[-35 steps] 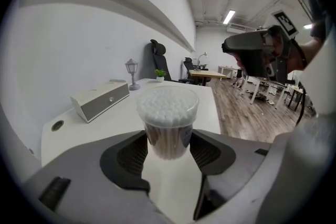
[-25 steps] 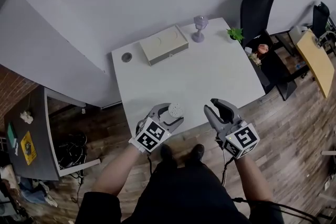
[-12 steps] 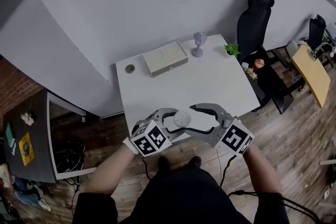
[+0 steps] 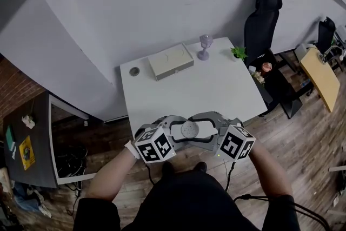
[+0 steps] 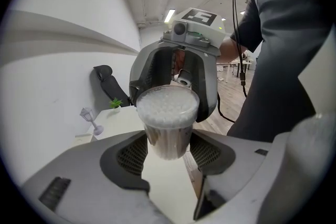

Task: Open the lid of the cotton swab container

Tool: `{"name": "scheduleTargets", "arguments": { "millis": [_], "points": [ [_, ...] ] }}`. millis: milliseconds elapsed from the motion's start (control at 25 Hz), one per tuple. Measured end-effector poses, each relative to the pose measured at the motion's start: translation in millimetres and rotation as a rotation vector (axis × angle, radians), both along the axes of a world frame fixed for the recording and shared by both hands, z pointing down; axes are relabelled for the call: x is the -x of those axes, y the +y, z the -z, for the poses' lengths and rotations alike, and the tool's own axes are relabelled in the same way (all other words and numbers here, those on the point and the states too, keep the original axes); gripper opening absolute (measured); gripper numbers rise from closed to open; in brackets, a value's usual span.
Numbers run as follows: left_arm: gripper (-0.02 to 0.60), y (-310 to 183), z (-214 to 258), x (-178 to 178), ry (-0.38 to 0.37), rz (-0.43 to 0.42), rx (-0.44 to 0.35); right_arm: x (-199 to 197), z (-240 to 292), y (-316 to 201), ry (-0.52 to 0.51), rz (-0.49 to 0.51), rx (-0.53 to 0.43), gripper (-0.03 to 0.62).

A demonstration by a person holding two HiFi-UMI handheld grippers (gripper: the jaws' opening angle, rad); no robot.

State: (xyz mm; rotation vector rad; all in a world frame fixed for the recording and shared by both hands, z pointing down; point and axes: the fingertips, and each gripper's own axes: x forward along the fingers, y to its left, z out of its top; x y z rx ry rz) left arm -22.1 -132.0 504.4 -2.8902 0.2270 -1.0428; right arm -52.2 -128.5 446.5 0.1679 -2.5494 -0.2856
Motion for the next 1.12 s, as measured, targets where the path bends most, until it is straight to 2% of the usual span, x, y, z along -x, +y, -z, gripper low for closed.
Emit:
{"name": "scheduleTargets", "arguments": {
  "millis": [520, 600, 800, 920, 1120],
  "points": [
    [0.247, 3, -10, 2, 0.021, -0.004, 0.051, 1, -10, -2, -0.034, -0.006, 0.114, 0.256],
    [0.247, 3, -12, 2, 0.022, -0.005, 0.055, 1, -10, -1, -0.053, 0.001, 0.155, 0.256],
    [0.245, 3, -23, 3, -0.044, -0.029, -0.021, 1, -6, -1, -0.135, -0.008, 0.332, 0.255],
    [0.245, 2, -24, 3, -0.026, -0.021, 0.004, -2, -11, -5, -0.132, -0.027, 0.346, 0.256],
    [0.245, -1, -23, 5, -0.016, -0.007, 0.014, -1, 5, -14, -0.226, -0.06, 0.347, 0.257]
  ]
}}
